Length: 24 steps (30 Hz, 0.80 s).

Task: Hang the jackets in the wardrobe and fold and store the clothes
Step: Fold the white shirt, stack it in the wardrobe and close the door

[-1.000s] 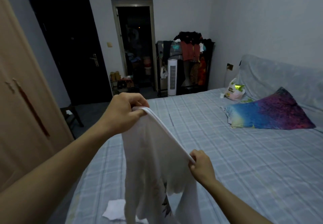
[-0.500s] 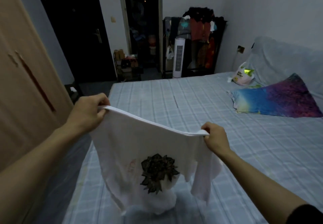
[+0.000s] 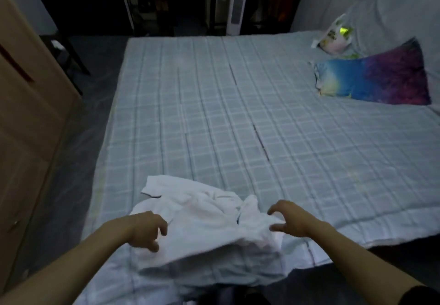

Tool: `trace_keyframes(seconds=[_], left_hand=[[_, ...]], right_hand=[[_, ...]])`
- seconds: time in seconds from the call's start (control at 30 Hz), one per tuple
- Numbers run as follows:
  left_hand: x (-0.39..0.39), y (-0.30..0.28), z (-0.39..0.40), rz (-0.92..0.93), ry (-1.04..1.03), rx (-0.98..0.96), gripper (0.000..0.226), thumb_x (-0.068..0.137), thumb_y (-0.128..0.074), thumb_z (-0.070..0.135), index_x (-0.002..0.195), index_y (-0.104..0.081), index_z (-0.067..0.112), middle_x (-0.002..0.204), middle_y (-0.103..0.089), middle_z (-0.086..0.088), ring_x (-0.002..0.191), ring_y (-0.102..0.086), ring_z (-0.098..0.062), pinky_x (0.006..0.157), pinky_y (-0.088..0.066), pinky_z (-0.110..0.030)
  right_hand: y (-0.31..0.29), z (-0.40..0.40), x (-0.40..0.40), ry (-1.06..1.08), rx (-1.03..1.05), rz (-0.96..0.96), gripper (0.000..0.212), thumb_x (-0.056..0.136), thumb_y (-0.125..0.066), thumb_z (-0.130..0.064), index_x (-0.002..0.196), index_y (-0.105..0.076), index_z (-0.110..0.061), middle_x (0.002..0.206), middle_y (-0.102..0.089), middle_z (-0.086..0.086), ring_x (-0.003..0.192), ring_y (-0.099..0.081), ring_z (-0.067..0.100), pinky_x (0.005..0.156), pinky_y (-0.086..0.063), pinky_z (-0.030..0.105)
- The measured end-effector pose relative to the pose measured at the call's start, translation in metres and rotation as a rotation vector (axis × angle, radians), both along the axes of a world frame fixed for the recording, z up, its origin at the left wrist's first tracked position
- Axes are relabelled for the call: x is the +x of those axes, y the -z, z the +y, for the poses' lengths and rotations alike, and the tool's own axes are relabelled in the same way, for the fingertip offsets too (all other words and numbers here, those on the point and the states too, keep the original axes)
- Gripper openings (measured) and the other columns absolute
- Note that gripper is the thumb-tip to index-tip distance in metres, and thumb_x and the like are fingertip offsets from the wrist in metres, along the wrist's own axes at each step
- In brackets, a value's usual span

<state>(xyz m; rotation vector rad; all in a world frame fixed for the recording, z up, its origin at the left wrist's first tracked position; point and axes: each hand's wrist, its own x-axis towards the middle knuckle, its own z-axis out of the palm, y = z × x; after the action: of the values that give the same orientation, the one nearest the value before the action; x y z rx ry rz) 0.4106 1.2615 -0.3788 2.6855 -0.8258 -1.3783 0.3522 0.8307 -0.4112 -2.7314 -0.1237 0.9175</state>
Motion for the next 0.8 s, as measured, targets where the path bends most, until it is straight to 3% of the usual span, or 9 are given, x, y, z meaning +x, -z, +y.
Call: trace_keyframes(seconds=[0.1,0.3,0.63,0.8], left_hand=[[0.013,0.017,-0.015,-0.061,-0.040,-0.092,0.043,0.093,-0.063,0.041,0.133,-0.053,0.029,0.124,-0.063,0.008,0.106,-0.052,-0.009,0.087,-0.040,-0.022],[0.051,0.044,-0.055,-0.189,-0.122,-0.279,0.033,0.093,-0.061,0.040,0.124,-0.059,0.030,0.115,-0.065,0.011,0.101,-0.058,-0.007,0.090,-0.047,-0.027],[0.110,0.099,-0.122,-0.188,-0.071,-0.315,0.027,0.095,-0.057,0.040,0.121,-0.058,0.033,0.112,-0.062,0.016,0.102,-0.056,-0.005,0.090,-0.046,-0.025],[0.120,0.141,-0.152,-0.114,0.009,-0.367,0.024,0.096,-0.056,0.038,0.119,-0.059,0.031,0.110,-0.061,0.015,0.098,-0.054,-0.004,0.088,-0.044,-0.022]], right_hand=[[0.009,0.005,0.003,0.144,0.059,-0.119,0.043,0.091,-0.062,-0.049,0.126,-0.059,-0.025,0.127,-0.056,-0.002,0.117,-0.053,0.016,0.100,-0.041,0.028],[0.043,0.000,0.041,0.397,0.099,-0.254,0.030,0.095,-0.059,-0.032,0.119,-0.063,-0.014,0.116,-0.063,0.007,0.105,-0.060,0.022,0.088,-0.045,0.030],[0.115,-0.023,0.059,0.632,0.176,-0.077,0.020,0.092,-0.062,-0.029,0.105,-0.064,-0.014,0.097,-0.064,0.002,0.092,-0.061,0.020,0.077,-0.046,0.029],[0.134,-0.007,0.052,0.666,0.231,-0.021,0.033,0.090,-0.065,-0.043,0.106,-0.065,-0.014,0.103,-0.066,0.002,0.095,-0.060,0.017,0.082,-0.044,0.025]])
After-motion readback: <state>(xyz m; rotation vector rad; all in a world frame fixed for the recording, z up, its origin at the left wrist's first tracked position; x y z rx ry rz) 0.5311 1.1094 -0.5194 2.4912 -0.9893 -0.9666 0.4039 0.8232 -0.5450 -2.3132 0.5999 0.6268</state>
